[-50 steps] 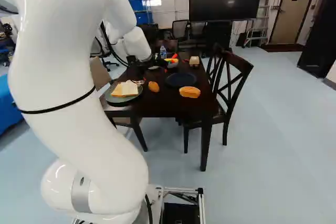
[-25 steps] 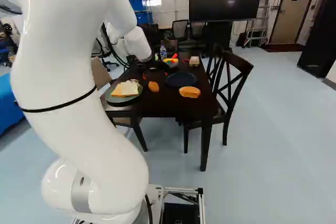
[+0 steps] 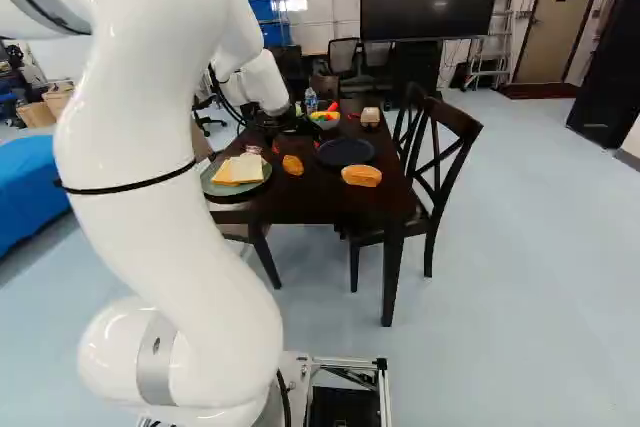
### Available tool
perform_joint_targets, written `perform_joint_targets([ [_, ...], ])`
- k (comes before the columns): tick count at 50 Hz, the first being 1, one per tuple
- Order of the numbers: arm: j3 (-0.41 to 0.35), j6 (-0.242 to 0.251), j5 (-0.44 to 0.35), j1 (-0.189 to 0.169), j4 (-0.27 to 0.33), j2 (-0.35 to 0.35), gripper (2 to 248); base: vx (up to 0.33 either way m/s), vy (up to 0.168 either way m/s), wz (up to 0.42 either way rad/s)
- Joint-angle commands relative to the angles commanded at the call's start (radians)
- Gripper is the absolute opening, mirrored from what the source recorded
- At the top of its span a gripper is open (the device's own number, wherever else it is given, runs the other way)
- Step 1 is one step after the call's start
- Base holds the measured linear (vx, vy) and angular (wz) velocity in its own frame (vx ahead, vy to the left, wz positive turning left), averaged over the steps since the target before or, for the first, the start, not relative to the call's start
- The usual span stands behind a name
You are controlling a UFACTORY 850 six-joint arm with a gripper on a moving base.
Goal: Move the croissant to the empty plate
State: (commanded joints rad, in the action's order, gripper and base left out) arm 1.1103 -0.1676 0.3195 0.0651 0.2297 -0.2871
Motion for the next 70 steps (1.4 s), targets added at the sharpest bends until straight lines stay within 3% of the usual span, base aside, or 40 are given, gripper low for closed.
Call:
perform_joint_targets([
  [23, 0.049, 0.000, 0.155, 0.001, 0.000, -0.040, 247, 0.000, 0.000, 0.000],
  [39, 0.131, 0.000, 0.171, 0.000, 0.000, -0.104, 247, 0.000, 0.000, 0.000],
  [52, 0.187, 0.000, 0.226, 0.025, -0.001, -0.147, 247, 0.000, 0.000, 0.000],
  [70, 0.212, 0.000, 0.263, 0.034, -0.021, -0.189, 247, 0.000, 0.000, 0.000],
])
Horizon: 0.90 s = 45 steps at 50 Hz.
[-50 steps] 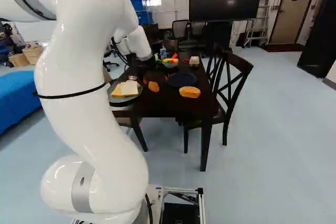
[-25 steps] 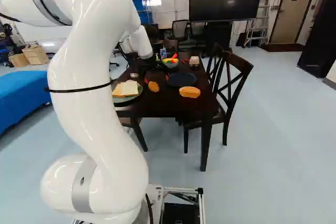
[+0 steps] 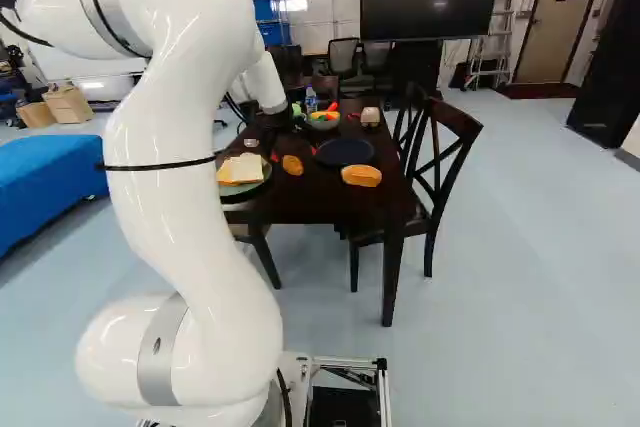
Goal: Move the croissant to the empty plate
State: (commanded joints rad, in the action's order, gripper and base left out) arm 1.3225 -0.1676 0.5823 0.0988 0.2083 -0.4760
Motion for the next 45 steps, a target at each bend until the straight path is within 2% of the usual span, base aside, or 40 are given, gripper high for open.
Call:
perform_joint_targets([
  [25, 0.005, 0.000, 0.000, 0.000, -0.002, -0.020, 247, 0.000, 0.000, 0.000],
  [39, 0.016, 0.000, 0.000, 0.000, -0.002, -0.055, 247, 0.000, 0.000, 0.000],
  [45, 0.017, 0.000, -0.019, 0.000, -0.003, -0.058, 247, 0.000, 0.000, 0.000],
])
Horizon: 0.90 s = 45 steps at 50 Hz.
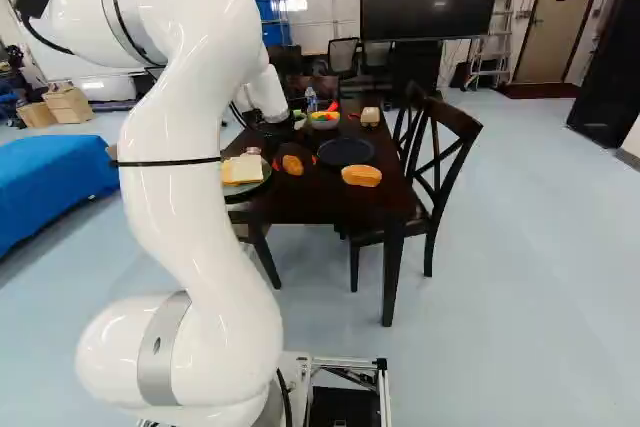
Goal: Move the croissant to the empty plate
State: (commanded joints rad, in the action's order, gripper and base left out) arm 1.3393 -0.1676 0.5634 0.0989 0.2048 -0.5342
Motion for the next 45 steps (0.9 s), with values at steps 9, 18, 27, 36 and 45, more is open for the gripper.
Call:
perform_joint_targets([
  [9, 0.000, 0.000, -0.021, 0.000, 0.000, 0.000, 247, 0.000, 0.000, 0.000],
  [18, 0.000, 0.000, -0.024, 0.000, 0.000, 0.000, 247, 0.000, 0.000, 0.000],
  [27, 0.000, 0.000, -0.024, 0.000, 0.000, 0.000, 247, 0.000, 0.000, 0.000],
  [36, 0.000, 0.000, -0.024, 0.000, 0.000, 0.000, 238, 0.000, 0.000, 0.000],
  [45, 0.000, 0.000, -0.033, 0.000, 0.000, 0.000, 213, 0.000, 0.000, 0.000],
])
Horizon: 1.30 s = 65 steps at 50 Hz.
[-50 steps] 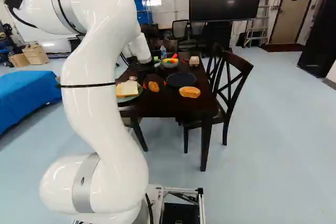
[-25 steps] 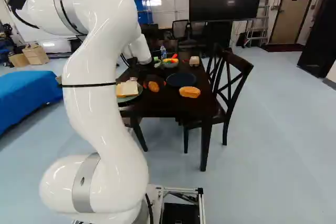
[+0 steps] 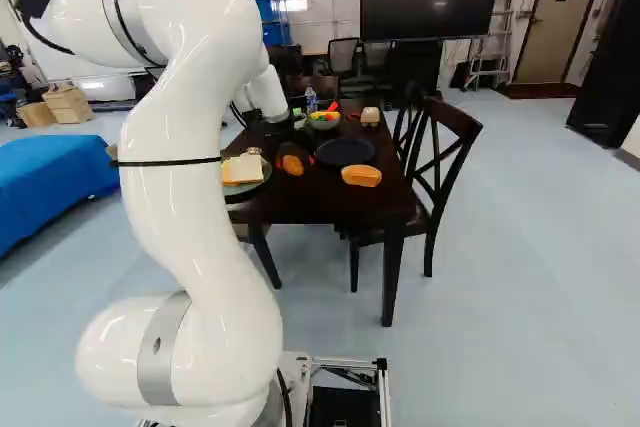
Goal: Move the croissant to the empty plate
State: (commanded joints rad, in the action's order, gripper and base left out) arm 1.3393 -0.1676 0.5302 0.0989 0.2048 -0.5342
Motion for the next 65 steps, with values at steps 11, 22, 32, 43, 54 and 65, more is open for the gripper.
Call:
perform_joint_targets([
  [11, 0.000, 0.000, -0.018, 0.000, 0.000, 0.000, 188, 0.000, 0.000, 0.000],
  [22, 0.000, 0.000, -0.020, 0.000, 0.000, 0.000, 164, 0.000, 0.000, 0.000],
  [32, 0.000, 0.000, -0.020, 0.000, 0.000, 0.000, 141, 0.000, 0.000, 0.000],
  [43, 0.000, 0.000, -0.020, 0.000, 0.000, 0.000, 140, 0.000, 0.000, 0.000],
  [54, 0.000, 0.000, -0.020, 0.000, 0.000, 0.000, 140, 0.000, 0.000, 0.000],
  [65, 0.000, 0.000, -0.020, 0.000, 0.000, 0.000, 132, 0.000, 0.000, 0.000],
])
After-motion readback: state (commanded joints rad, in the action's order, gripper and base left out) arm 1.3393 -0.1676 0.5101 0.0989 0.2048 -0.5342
